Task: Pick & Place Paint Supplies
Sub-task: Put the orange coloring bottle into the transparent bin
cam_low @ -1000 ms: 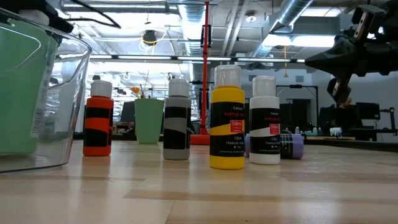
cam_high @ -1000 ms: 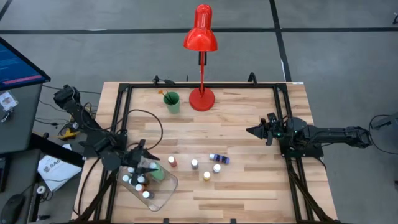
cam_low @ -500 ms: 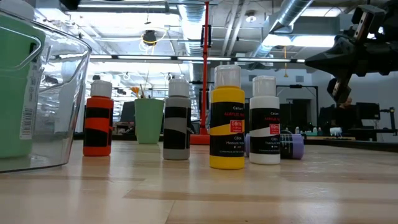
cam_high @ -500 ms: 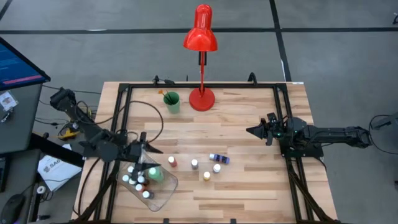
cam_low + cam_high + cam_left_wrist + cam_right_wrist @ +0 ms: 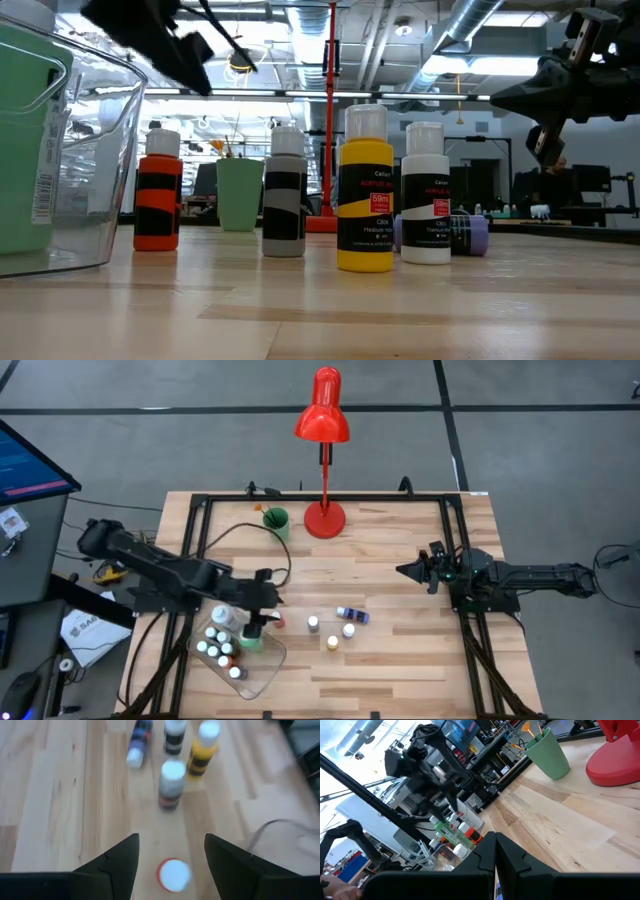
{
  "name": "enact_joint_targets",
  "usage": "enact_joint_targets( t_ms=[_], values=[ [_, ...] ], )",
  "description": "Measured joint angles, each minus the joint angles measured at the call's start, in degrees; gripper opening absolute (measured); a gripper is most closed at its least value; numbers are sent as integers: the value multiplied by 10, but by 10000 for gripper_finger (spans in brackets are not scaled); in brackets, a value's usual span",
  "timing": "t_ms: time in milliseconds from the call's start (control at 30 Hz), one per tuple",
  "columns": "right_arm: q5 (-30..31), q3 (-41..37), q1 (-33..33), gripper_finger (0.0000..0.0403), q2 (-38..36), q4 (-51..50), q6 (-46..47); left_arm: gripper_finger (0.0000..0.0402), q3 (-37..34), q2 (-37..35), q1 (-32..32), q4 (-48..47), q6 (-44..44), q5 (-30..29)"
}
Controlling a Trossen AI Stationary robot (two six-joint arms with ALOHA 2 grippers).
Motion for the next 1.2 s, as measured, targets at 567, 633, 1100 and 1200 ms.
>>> enact_joint_targets(
  t_ms=[567,633,1100,1200],
  values=[
    [0,0,0,0,0,0,0,215,1,77,12,-19,41,43],
    [0,0,0,0,0,0,0,214,1,89,12,-19,43,43],
    [0,0,0,0,0,0,0,184,1,96,12,-19,41,43],
    [0,0,0,0,0,0,0,157,1,96,12,-20,41,43]
  ],
)
